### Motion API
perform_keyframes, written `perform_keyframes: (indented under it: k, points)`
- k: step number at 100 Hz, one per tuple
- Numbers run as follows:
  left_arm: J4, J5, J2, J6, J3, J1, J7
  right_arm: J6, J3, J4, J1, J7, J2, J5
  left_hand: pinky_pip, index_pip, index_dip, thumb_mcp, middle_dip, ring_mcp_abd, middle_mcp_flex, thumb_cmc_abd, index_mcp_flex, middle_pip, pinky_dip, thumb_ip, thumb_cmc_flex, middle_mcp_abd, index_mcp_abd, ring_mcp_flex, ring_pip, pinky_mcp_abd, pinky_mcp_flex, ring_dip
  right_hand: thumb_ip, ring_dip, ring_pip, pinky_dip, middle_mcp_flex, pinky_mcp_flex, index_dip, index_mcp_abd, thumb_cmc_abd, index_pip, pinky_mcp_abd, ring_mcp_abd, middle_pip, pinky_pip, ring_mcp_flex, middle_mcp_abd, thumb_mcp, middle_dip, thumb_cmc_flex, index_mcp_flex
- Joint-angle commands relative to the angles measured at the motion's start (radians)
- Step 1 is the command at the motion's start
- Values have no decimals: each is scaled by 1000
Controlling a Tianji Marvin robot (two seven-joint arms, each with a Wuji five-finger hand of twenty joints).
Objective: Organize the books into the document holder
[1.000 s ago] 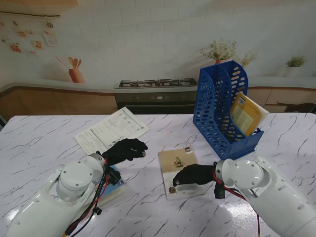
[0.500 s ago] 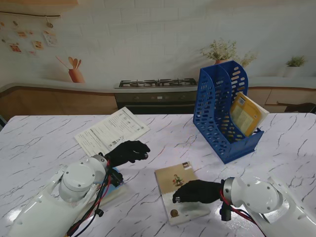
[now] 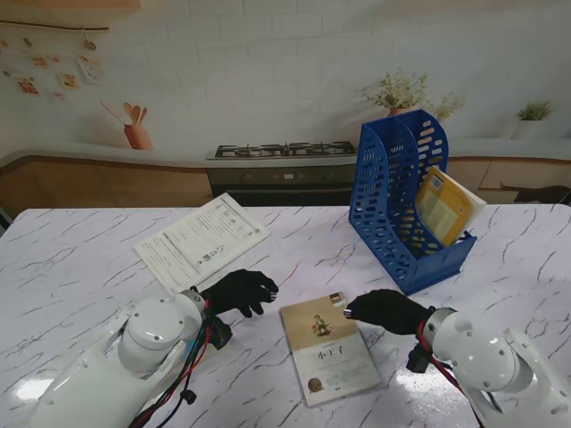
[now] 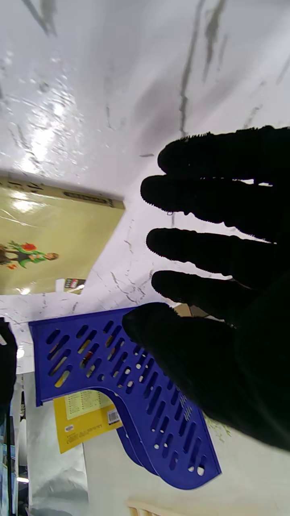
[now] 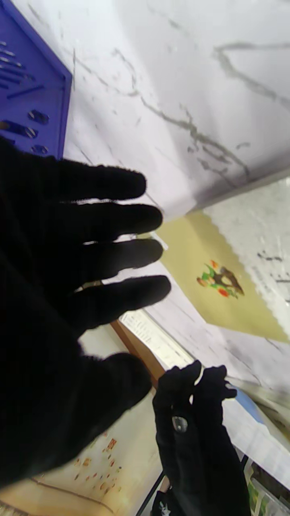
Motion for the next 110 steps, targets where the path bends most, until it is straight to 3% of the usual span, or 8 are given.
perform_keyframes:
  k: [1,18,34,89,99,110]
  points:
    - [32,-17,-8,-19,23,-12,-37,1,-4,27,-2,10,6,8,64,-14,-20,-24,-12,27,-5,44,-9,18,27,31,-19,2,14,27,35,31,12,-14,43,4,11,15,34,6,18,9,-4,16,155,16,-3,25,24,18,20,2,-26,22]
    - [95,-30,-3,-31,80,-66,-86,21,-14,55,0,33,10,18,46,-43,-26,-42,-20,43,-80,72,-76,4,24,37,-27,-4,21,0,18,35,0,-42,42,-6,6,15,45,18,12,27,-3,11,143,32,-3,19,36,38,31,-9,-30,35]
    - [145,-60,-15,-43,120,-106,-83,12,-29,78,6,61,16,38,12,-56,-29,-55,-24,52,-112,88,-97,-1,13,40,-24,0,28,-39,-3,36,-34,-64,42,-12,4,14,48,22,9,28,1,8,130,35,1,14,44,41,35,-13,-32,39]
    - [225,-143,-50,-99,172,-170,-49,10,-60,82,7,80,18,91,-44,-60,-30,-75,-24,35,-135,112,-103,3,-11,43,-3,6,33,-94,-39,14,-84,-95,42,-17,5,16,61,44,6,30,9,9,118,34,9,11,65,42,25,-18,-30,52]
    - [227,-148,-51,-107,173,-170,-50,8,-61,81,9,78,18,92,-55,-59,-30,-80,-24,32,-137,115,-104,3,-16,43,-3,3,29,-98,-41,13,-95,-96,42,-17,6,17,63,40,7,12,11,10,119,24,11,12,64,25,22,-18,-33,48]
    - [205,-141,-48,-109,156,-151,-40,8,-50,62,-1,59,13,88,-49,-56,-29,-84,-18,2,-132,111,-102,8,-13,43,-2,-2,19,-91,-32,14,-112,-87,42,33,73,45,88,51,39,-44,-25,53,202,10,46,64,89,-13,19,26,-48,41]
